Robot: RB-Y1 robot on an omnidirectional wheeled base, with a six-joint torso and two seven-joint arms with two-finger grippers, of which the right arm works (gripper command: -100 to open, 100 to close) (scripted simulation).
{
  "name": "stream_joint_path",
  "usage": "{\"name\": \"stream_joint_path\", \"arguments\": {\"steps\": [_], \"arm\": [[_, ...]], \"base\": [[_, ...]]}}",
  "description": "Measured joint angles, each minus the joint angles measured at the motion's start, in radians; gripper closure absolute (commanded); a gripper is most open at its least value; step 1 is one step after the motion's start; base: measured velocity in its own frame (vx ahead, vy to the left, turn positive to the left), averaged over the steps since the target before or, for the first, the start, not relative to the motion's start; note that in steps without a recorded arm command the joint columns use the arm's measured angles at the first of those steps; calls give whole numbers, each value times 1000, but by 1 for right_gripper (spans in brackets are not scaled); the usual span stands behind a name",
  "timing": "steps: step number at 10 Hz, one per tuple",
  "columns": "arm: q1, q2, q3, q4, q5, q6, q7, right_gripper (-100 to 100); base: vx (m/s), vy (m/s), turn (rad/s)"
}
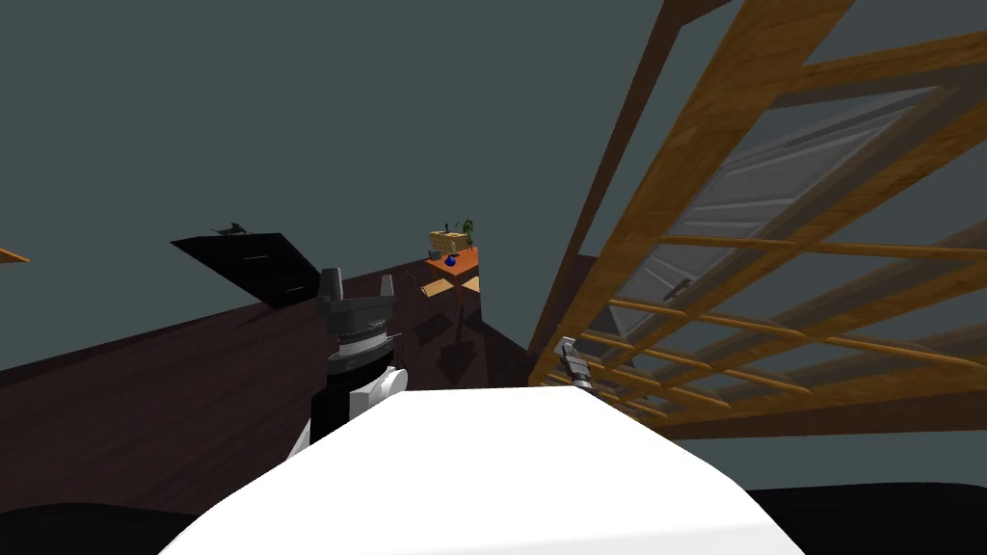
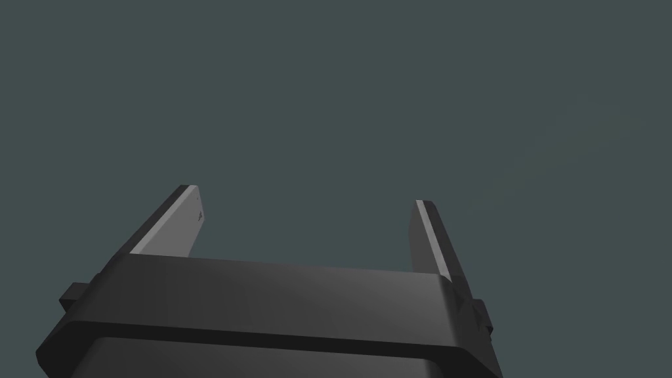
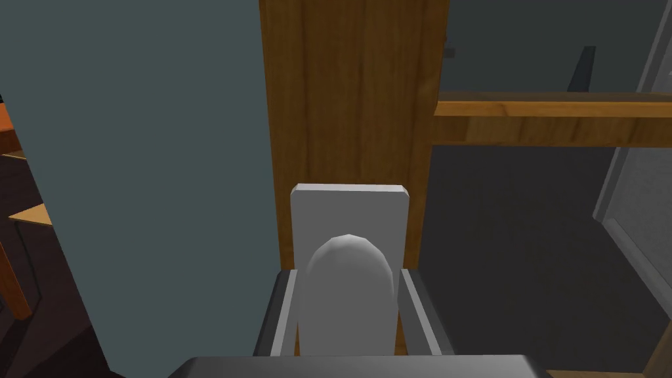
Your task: Pull the door open
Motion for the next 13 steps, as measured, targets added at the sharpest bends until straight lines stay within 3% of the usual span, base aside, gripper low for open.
{"name": "stream_joint_path", "arguments": {"steps": [2, 6, 9, 13], "arm": [[11, -7, 16, -5, 8, -4, -8, 100], [32, -42, 74, -10, 42, -52, -55, 100], [47, -58, 98, -11, 54, -67, -73, 100], [68, -91, 134, -4, 74, -119, -114, 100]], "base": [[-209, -46, 99], [-248, -31, 85], [-169, -15, 94], [-243, -43, 132]]}}
